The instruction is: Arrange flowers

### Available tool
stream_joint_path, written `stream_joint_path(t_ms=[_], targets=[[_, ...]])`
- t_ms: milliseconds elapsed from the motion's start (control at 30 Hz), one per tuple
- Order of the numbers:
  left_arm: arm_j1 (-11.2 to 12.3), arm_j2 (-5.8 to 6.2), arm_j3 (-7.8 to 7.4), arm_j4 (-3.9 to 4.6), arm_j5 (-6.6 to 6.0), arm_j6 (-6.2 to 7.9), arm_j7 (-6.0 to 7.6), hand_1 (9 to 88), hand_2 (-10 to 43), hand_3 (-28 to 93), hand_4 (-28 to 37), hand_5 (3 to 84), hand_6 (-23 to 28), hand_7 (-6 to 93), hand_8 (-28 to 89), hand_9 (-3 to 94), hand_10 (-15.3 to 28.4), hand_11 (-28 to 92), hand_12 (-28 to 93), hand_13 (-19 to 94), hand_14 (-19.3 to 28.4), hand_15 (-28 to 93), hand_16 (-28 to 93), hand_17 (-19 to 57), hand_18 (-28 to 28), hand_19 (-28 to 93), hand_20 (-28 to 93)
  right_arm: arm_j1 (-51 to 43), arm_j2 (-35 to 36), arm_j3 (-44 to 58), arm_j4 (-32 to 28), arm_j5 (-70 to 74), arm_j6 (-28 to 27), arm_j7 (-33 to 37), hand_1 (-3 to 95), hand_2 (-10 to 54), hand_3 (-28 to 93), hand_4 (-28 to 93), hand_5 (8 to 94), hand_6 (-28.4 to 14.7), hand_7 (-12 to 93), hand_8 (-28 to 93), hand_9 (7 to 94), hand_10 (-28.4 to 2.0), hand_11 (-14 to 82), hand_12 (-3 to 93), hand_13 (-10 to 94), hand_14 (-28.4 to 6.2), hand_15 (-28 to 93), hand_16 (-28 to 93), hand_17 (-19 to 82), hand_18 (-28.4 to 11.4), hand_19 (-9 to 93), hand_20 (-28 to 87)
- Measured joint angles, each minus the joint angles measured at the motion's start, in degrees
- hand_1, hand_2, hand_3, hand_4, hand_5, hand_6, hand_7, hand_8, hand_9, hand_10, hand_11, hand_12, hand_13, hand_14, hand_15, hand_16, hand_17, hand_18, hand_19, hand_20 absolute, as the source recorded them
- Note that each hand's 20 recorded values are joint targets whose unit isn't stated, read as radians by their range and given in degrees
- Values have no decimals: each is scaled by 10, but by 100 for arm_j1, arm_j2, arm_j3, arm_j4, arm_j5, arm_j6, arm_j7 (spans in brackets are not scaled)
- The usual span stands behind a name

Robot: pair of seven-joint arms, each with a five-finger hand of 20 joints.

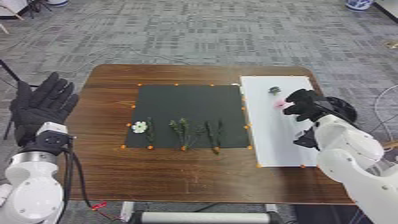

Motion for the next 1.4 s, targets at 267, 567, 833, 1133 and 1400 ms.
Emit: stream_joint_path(t_ms=[267, 567, 833, 1133, 1400], targets=[[128, -5, -47, -55, -1, 34, 9, 222, 209, 641, -283, 423, 103, 81, -79, 330, 150, 194, 72, 243, 136, 211, -59, -83, 134, 351, 72, 77, 68, -481, 256, -54, 641, 558, 392, -57, 793, -223, 494, -46, 134, -104, 454, -134, 92, 135, 584, -108, 563, 223, 268, -188, 681, 243], [248, -44, -104, -95, -2, 63, 17, 222, 206, 654, -283, 423, 102, 82, -79, 326, 149, 194, 73, 241, 140, 211, -58, -83, 135, 352, 72, 613, 95, -837, 607, -139, 209, 568, 450, -91, 784, -241, 508, -41, 144, -109, 443, -135, 92, 129, 584, -95, 548, 285, 273, -194, 712, 245], [300, -122, -171, -127, 11, 71, 9, 219, 196, 681, -283, 423, 102, 83, -79, 327, 149, 195, 73, 240, 141, 213, -57, -82, 134, 350, 71, 923, 112, -856, 666, -8, -1049, 914, 569, -95, 719, -273, 544, -35, 152, -110, 517, -132, 123, 153, 598, -55, 526, 368, 283, -198, 737, 276], [340, -142, -216, -141, 17, 72, 3, 226, 190, 693, -283, 422, 101, 85, -80, 329, 150, 200, 75, 240, 145, 217, -57, -81, 134, 349, 71, 911, 112, -845, 675, -146, -1029, 939, 655, -95, 659, -282, 679, 3, 349, 20, 743, -74, 136, 450, 647, -39, 556, 455, 309, -191, 725, 356], [386, -175, -284, -169, 13, 70, 1, 230, 187, 695, -283, 422, 101, 85, -80, 331, 152, 201, 74, 240, 146, 218, -57, -81, 133, 349, 72, 778, 115, -846, 687, -253, -626, 932, 647, -95, 664, -279, 717, 7, 405, 56, 785, -73, 186, 505, 683, -44, 567, 459, 328, -194, 738, 367]])
